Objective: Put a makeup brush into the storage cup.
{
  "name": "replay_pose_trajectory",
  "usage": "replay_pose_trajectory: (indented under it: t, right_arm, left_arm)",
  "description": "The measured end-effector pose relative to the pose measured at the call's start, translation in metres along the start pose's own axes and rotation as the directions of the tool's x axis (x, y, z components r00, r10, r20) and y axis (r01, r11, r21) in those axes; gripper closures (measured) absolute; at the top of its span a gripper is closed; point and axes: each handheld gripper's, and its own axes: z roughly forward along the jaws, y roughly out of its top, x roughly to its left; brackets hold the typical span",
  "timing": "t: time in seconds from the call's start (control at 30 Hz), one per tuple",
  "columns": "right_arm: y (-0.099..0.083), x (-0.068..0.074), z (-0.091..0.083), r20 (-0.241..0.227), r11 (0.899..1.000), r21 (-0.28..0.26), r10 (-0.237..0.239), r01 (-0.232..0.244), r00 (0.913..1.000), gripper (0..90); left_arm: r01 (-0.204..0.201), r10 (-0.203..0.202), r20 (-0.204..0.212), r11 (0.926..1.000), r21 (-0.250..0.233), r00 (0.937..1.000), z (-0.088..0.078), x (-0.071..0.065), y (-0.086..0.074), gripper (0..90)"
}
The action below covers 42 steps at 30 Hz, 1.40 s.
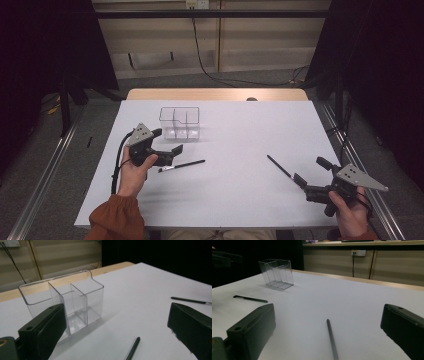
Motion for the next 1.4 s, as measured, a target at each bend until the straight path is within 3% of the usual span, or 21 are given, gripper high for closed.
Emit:
replay_pose_trajectory:
  t: [0.27, 0.4, 0.53, 0.63, 0.77, 0.83, 1.03, 1.07, 1.1, 1.13, 1.17, 1.2, 1.23, 1.27, 1.33, 1.37, 1.4]
  right_arm:
    - [0.000, 0.000, 0.000, -0.006, 1.000, 0.001, -0.005, 0.005, 1.0000, 0.0]
    - [0.000, 0.000, 0.000, -0.008, 1.000, 0.005, -0.009, 0.009, 0.9999, 0.0]
    - [0.000, 0.000, 0.000, -0.011, 1.000, 0.003, -0.008, 0.008, 0.9999, 0.0]
    - [0.000, 0.000, 0.000, -0.013, 1.000, 0.003, -0.009, 0.009, 0.9999, 0.0]
    - [0.000, 0.000, 0.000, -0.013, 1.000, 0.004, -0.007, 0.007, 0.9999, 0.0]
    - [0.000, 0.000, 0.000, -0.014, 1.000, 0.004, -0.008, 0.008, 0.9999, 0.0]
    - [0.000, 0.000, 0.000, -0.012, 1.000, 0.006, -0.009, 0.009, 0.9999, 0.0]
    - [0.000, 0.000, 0.000, -0.013, 1.000, 0.006, -0.008, 0.008, 0.9999, 0.0]
    - [0.000, 0.000, 0.000, -0.013, 1.000, 0.006, -0.008, 0.008, 0.9999, 0.0]
    - [0.000, 0.000, 0.000, -0.012, 1.000, 0.006, -0.009, 0.009, 0.9999, 0.0]
    - [0.000, 0.000, 0.000, -0.013, 1.000, 0.006, -0.009, 0.009, 0.9999, 0.0]
    - [0.000, 0.000, 0.000, -0.014, 1.000, 0.007, -0.007, 0.007, 0.9999, 0.0]
    - [0.000, 0.000, 0.000, -0.013, 1.000, 0.007, -0.008, 0.008, 0.9999, 0.0]
    - [0.000, 0.000, 0.000, -0.013, 1.000, 0.007, -0.008, 0.008, 0.9999, 0.0]
    - [0.000, 0.000, 0.000, -0.013, 1.000, 0.007, -0.008, 0.008, 0.9999, 0.0]
    - [0.000, 0.000, 0.000, -0.013, 1.000, 0.009, -0.008, 0.008, 0.9999, 0.0]
    - [0.000, 0.000, 0.000, -0.013, 1.000, 0.008, -0.009, 0.009, 0.9999, 0.0]
  left_arm:
    - [-0.022, 0.020, 0.032, 0.9969, 0.076, 0.9993, 0.005, 0.000, 0.006, 3.4]
    - [-0.066, 0.061, 0.039, 0.9843, 0.163, 0.9974, 0.010, 0.000, 0.008, 3.4]
    - [-0.070, 0.061, 0.048, 0.9738, 0.216, 0.9970, 0.013, 0.001, 0.012, 3.6]
    - [-0.103, 0.087, 0.066, 0.9481, 0.301, 0.9940, 0.016, 0.003, 0.015, 4.1]
    - [-0.111, 0.089, 0.080, 0.9326, 0.343, 0.9928, 0.021, 0.004, 0.017, 4.3]
    - [-0.128, 0.098, 0.095, 0.9124, 0.389, 0.9906, 0.024, 0.005, 0.018, 4.3]
    - [-0.136, 0.083, 0.131, 0.8732, 0.468, 0.9878, 0.031, 0.006, 0.018, 5.4]
    - [-0.135, 0.081, 0.134, 0.8711, 0.472, 0.9877, 0.032, 0.005, 0.018, 5.4]
    - [-0.141, 0.086, 0.134, 0.8627, 0.486, 0.9873, 0.033, 0.004, 0.018, 5.4]
    - [-0.145, 0.092, 0.132, 0.8592, 0.491, 0.9871, 0.035, 0.004, 0.017, 5.4]
    - [-0.152, 0.091, 0.143, 0.8482, 0.507, 0.9855, 0.036, 0.004, 0.017, 5.4]
    - [-0.138, 0.067, 0.153, 0.8433, 0.519, 0.9859, 0.037, 0.004, 0.016, 5.4]
    - [-0.147, 0.064, 0.170, 0.8285, 0.540, 0.9834, 0.039, 0.005, 0.016, 5.4]
    - [-0.152, 0.063, 0.177, 0.8204, 0.551, 0.9822, 0.040, 0.005, 0.015, 5.4]
    - [-0.195, 0.111, 0.178, 0.7944, 0.575, 0.9777, 0.042, 0.003, 0.016, 5.4]
    - [-0.187, 0.107, 0.169, 0.7965, 0.575, 0.9797, 0.044, 0.001, 0.016, 5.0]
    - [-0.193, 0.112, 0.173, 0.7886, 0.584, 0.9786, 0.045, 0.000, 0.016, 5.4]
